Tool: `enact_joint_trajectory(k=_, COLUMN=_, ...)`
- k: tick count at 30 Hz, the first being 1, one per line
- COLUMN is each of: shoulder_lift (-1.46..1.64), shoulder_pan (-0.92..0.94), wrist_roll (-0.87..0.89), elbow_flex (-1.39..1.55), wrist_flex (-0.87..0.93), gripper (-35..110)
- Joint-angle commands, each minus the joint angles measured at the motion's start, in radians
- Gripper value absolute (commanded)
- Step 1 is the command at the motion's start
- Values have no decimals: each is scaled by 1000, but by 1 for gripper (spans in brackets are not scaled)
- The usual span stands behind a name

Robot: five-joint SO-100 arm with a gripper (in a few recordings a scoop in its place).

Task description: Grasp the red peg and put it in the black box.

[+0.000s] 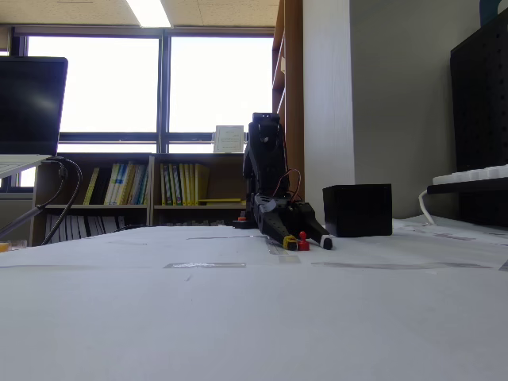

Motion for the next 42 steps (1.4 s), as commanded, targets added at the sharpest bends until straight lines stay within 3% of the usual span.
enact_joint_trajectory(k=1, shoulder_lift=-37, shoulder_pan=0, wrist_roll=-11, elbow_flex=8, wrist_flex=12, gripper=0)
enact_joint_trajectory(k=9, shoulder_lift=-97, shoulder_pan=-5, wrist_roll=0, elbow_flex=11, wrist_flex=8, gripper=0)
enact_joint_trajectory(k=13, shoulder_lift=-265, shoulder_pan=-23, wrist_roll=83, elbow_flex=12, wrist_flex=192, gripper=0)
enact_joint_trajectory(k=16, shoulder_lift=-422, shoulder_pan=-14, wrist_roll=129, elbow_flex=54, wrist_flex=495, gripper=0)
enact_joint_trajectory(k=21, shoulder_lift=-621, shoulder_pan=-29, wrist_roll=261, elbow_flex=341, wrist_flex=1284, gripper=0)
enact_joint_trajectory(k=28, shoulder_lift=-729, shoulder_pan=-92, wrist_roll=325, elbow_flex=638, wrist_flex=1965, gripper=0)
enact_joint_trajectory(k=36, shoulder_lift=-813, shoulder_pan=-295, wrist_roll=489, elbow_flex=850, wrist_flex=2500, gripper=0)
enact_joint_trajectory(k=42, shoulder_lift=-765, shoulder_pan=-480, wrist_roll=626, elbow_flex=957, wrist_flex=2595, gripper=0)
